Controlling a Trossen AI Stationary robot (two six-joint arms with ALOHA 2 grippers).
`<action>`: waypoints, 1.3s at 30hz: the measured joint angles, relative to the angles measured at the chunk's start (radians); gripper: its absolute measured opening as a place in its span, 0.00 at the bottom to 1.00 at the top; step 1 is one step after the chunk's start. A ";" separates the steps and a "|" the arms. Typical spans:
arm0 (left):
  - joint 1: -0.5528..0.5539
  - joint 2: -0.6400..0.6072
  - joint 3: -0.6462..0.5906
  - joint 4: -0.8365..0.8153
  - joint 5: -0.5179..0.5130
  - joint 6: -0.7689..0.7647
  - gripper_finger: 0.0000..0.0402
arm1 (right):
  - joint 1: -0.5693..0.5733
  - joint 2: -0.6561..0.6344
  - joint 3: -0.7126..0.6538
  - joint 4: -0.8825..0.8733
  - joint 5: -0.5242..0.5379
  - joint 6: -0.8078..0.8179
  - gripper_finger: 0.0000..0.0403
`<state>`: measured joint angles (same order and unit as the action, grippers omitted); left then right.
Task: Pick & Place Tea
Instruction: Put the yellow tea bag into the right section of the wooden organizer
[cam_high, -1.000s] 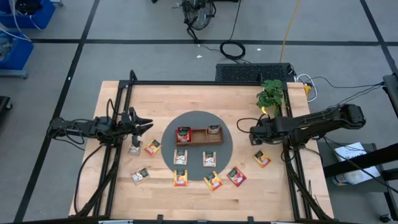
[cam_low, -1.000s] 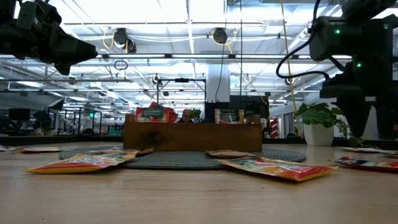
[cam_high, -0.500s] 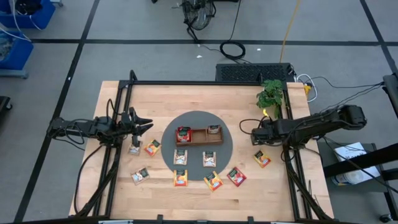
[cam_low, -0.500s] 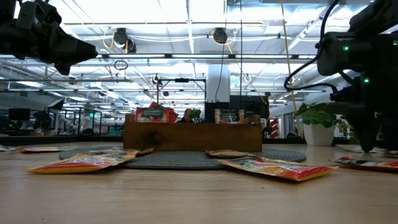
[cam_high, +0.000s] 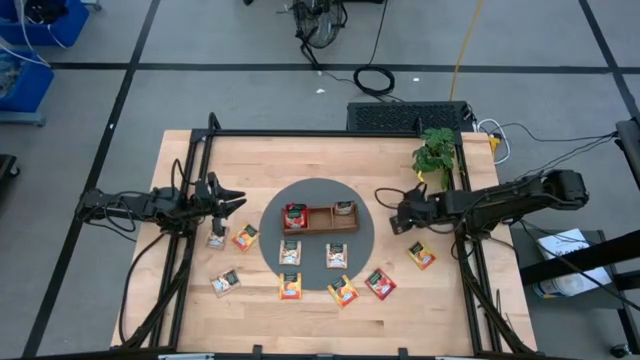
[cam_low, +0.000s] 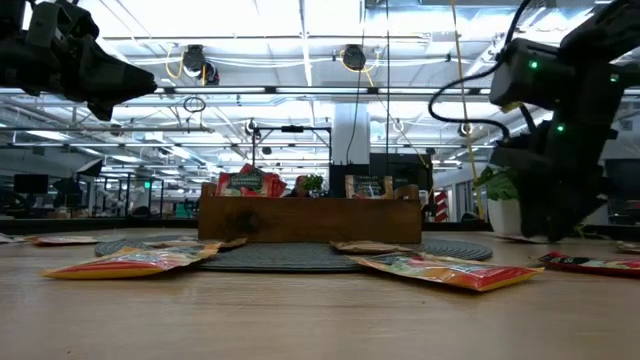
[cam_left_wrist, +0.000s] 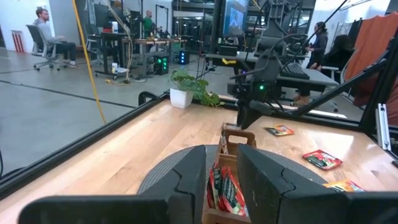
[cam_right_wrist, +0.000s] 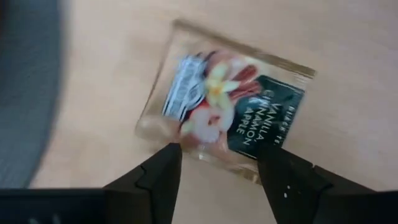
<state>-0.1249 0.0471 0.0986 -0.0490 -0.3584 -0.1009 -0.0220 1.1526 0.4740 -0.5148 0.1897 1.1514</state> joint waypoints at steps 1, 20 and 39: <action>0.000 0.000 0.000 0.000 0.000 0.000 0.23 | 0.000 0.000 -0.001 0.031 -0.017 -0.040 0.48; 0.000 0.000 0.000 0.000 0.000 0.000 0.23 | -0.005 0.000 -0.001 0.307 -0.269 -0.236 0.30; 0.000 0.000 0.000 0.000 0.000 0.000 0.23 | -0.175 0.027 0.001 0.225 -0.112 -0.412 0.13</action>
<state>-0.1249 0.0473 0.0986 -0.0490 -0.3584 -0.1009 -0.1970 1.1798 0.4755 -0.2903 0.0776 0.7397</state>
